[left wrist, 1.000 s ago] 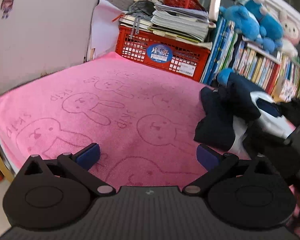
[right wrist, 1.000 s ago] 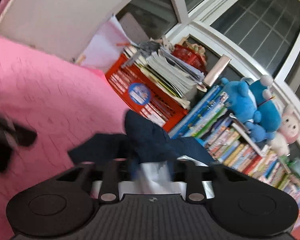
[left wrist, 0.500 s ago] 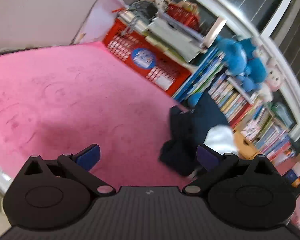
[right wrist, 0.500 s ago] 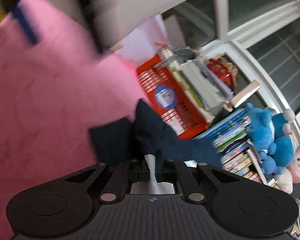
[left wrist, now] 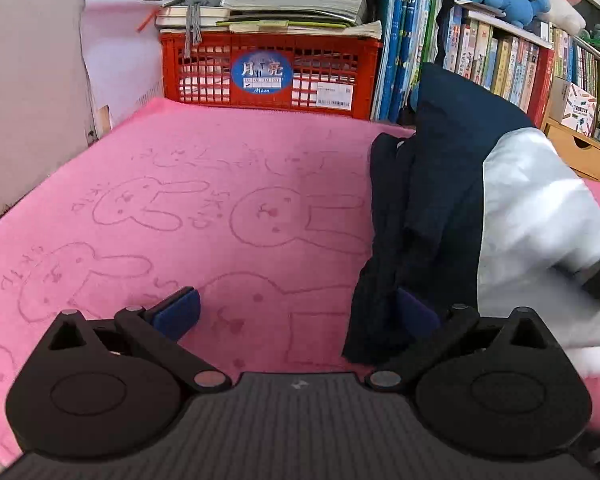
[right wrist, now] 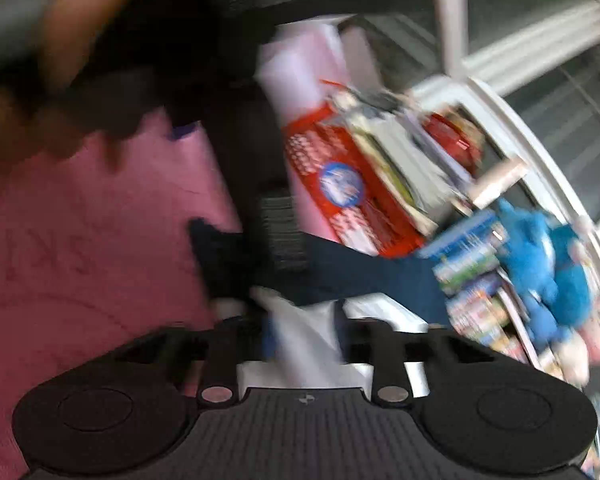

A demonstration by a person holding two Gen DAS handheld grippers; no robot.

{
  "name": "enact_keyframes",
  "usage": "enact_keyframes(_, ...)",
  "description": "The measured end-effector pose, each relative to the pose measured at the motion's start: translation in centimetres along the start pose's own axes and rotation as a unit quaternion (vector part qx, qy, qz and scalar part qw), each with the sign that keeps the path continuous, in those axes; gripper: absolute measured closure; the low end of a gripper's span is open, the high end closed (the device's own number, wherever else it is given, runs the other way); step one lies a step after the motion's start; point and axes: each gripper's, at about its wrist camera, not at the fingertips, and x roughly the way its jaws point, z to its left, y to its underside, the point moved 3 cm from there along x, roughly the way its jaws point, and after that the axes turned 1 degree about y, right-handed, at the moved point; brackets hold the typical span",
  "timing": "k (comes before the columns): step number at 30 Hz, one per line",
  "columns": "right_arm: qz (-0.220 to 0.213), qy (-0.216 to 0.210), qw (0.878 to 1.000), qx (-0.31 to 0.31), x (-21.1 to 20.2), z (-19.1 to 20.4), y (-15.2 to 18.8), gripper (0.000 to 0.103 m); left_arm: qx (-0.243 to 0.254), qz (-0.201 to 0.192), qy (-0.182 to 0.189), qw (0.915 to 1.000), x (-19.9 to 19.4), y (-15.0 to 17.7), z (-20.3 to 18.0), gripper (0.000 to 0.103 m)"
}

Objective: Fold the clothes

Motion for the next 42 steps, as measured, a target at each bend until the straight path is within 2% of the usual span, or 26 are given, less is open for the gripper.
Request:
enact_keyframes(1,0.008,0.009,1.000,0.013,-0.3,-0.9,0.5,0.032,0.002,0.002,-0.002,1.0000,0.1,0.0,0.0,0.000)
enact_keyframes(2,0.019,0.015,0.999,0.022,-0.5,-1.7,1.1,0.029,0.004,0.003,-0.003,1.0000,0.1,0.0,0.0,0.000)
enact_keyframes(5,0.068,0.031,0.996,0.051,-1.2,-4.0,4.0,0.029,0.011,0.006,-0.006,0.9999,0.1,0.2,0.2,0.000)
enact_keyframes(9,0.127,0.100,0.984,0.073,-1.7,-7.5,9.3,0.026,0.023,0.010,0.002,0.9997,0.0,0.2,-0.3,0.000)
enact_keyframes(11,0.140,0.098,0.980,0.099,-2.1,-8.6,10.8,0.026,0.038,0.012,0.005,0.9992,-0.4,0.3,-1.1,0.000)
enact_keyframes(14,0.126,0.140,0.981,0.048,-2.8,-8.3,11.0,0.027,0.058,0.014,-0.006,0.9982,-1.6,0.6,-2.5,0.000)
enact_keyframes(16,0.121,0.167,0.978,0.018,-3.5,-8.5,11.6,0.027,0.070,0.017,0.009,0.9973,-2.6,1.3,-3.6,0.000)
enact_keyframes(21,0.156,0.168,0.972,0.042,-6.6,-11.5,14.5,0.026,0.087,0.024,0.076,0.9930,-4.9,3.4,-6.5,0.000)
enact_keyframes(24,0.171,0.135,0.975,0.047,-8.1,-11.8,16.3,0.023,0.093,0.016,0.075,0.9927,-5.8,4.3,-7.5,0.000)
enact_keyframes(27,0.158,0.061,0.981,0.095,-9.7,-11.6,17.2,0.029,0.079,0.016,0.078,0.9937,-6.0,4.5,-6.8,0.000)
enact_keyframes(28,0.147,0.021,0.981,0.123,-10.6,-11.8,17.0,0.029,0.078,0.015,0.080,0.9936,-6.1,4.5,-6.6,0.000)
enact_keyframes(30,0.098,-0.101,0.970,0.199,-12.9,-12.8,16.2,0.029,0.078,0.012,0.082,0.9935,-6.2,4.6,-6.3,0.000)
enact_keyframes(31,0.073,-0.139,0.962,0.222,-13.5,-13.3,15.6,0.028,0.079,0.011,0.083,0.9934,-6.3,4.7,-6.3,0.000)
enact_keyframes(33,0.026,-0.184,0.948,0.260,-13.9,-14.7,14.2,0.028,0.079,0.007,0.084,0.9933,-6.5,4.9,-6.3,0.000)
enact_keyframes(34,0.011,-0.191,0.942,0.276,-13.7,-15.3,13.4,0.028,0.079,0.005,0.085,0.9933,-6.5,5.0,-6.3,0.000)
enact_keyframes(36,0.020,-0.164,0.937,0.307,-10.7,-16.1,12.1,0.031,0.079,0.001,0.086,0.9932,-6.6,5.1,-6.2,0.000)
enact_keyframes(38,0.057,-0.139,0.926,0.347,-5.2,-16.9,11.1,0.043,0.079,-0.003,0.087,0.9931,-6.6,5.3,-6.1,0.000)
enact_keyframes(39,0.081,-0.126,0.918,0.368,-1.9,-17.4,10.7,0.059,0.078,-0.005,0.088,0.9930,-6.7,5.3,-6.1,0.000)
enact_keyframes(40,0.105,-0.117,0.910,0.384,1.3,-17.5,10.3,0.071,0.078,-0.007,0.089,0.9930,-6.7,5.4,-6.0,0.000)
enact_keyframes(42,0.147,-0.114,0.900,0.394,6.9,-16.5,9.7,0.073,0.076,-0.009,0.089,0.9931,-6.7,5.5,-5.9,0.000)
